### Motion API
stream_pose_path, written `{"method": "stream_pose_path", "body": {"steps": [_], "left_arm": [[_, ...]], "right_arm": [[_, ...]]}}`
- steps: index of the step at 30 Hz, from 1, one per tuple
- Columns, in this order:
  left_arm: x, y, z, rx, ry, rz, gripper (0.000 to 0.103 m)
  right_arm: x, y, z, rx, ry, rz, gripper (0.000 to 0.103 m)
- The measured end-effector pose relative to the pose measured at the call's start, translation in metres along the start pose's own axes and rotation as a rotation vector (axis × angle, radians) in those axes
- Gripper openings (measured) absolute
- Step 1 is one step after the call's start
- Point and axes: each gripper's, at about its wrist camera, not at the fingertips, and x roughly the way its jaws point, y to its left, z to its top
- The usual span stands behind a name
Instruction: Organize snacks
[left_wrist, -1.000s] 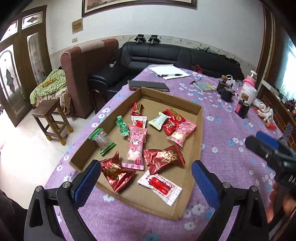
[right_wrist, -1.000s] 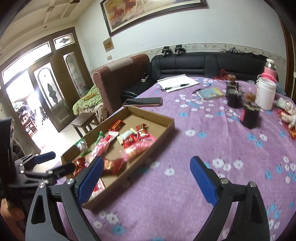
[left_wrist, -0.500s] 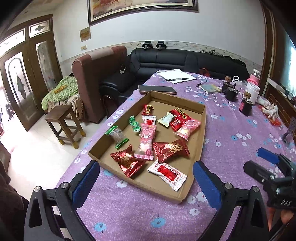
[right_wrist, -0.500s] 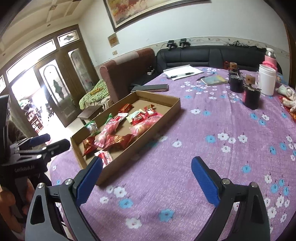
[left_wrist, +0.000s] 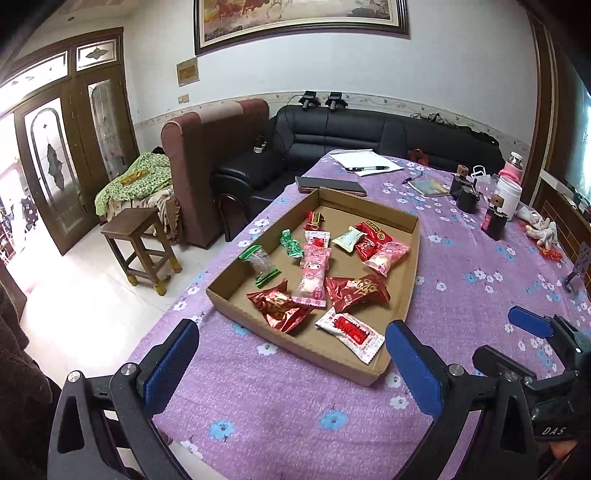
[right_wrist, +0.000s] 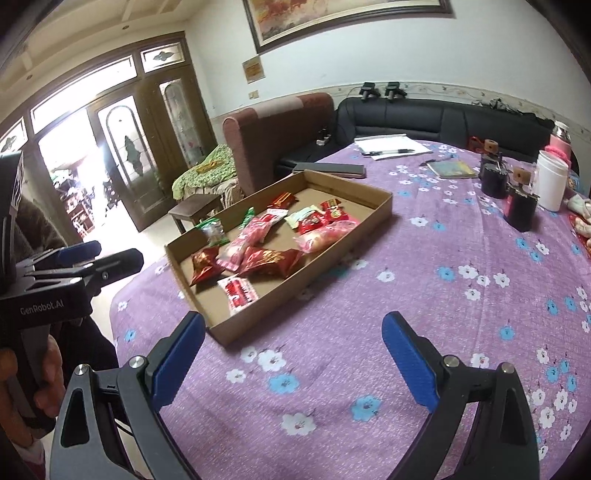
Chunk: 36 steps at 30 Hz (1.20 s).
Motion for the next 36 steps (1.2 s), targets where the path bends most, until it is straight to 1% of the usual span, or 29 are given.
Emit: {"method": "stream_pose_path", "body": {"steps": [3, 7, 14, 16, 18, 25, 36], "left_arm": [[-0.006, 0.005, -0.002, -0.015, -0.021, 0.009, 0.102], [-0.01, 0.014, -0.002, -0.045, -0.024, -0.012, 0.102], [-0.015, 0.021, -0.004, -0.057, -0.044, 0.017, 0.102], [-0.017, 0.023, -0.004, -0.056, -0.055, 0.011, 0.102], [-0.02, 0.025, -0.004, -0.058, -0.066, 0.03, 0.102], [-0.03, 0.04, -0.005, -0.12, -0.118, 0.038, 0.102], [-0.029, 0.034, -0.006, -0.102, -0.109, -0.011, 0.102]], "right_arm": [[-0.001, 0.006, 0.0, -0.02, 0.001, 0.005, 0.097], [-0.001, 0.015, 0.003, -0.05, -0.001, 0.013, 0.097], [0.005, 0.034, 0.01, -0.115, 0.001, 0.027, 0.097], [0.006, 0.039, 0.011, -0.136, 0.001, 0.026, 0.097], [0.008, 0.043, 0.011, -0.147, 0.0, 0.031, 0.097], [0.011, 0.049, 0.009, -0.159, 0.008, 0.051, 0.097], [0.012, 0.051, 0.007, -0.163, 0.01, 0.054, 0.097]]}}
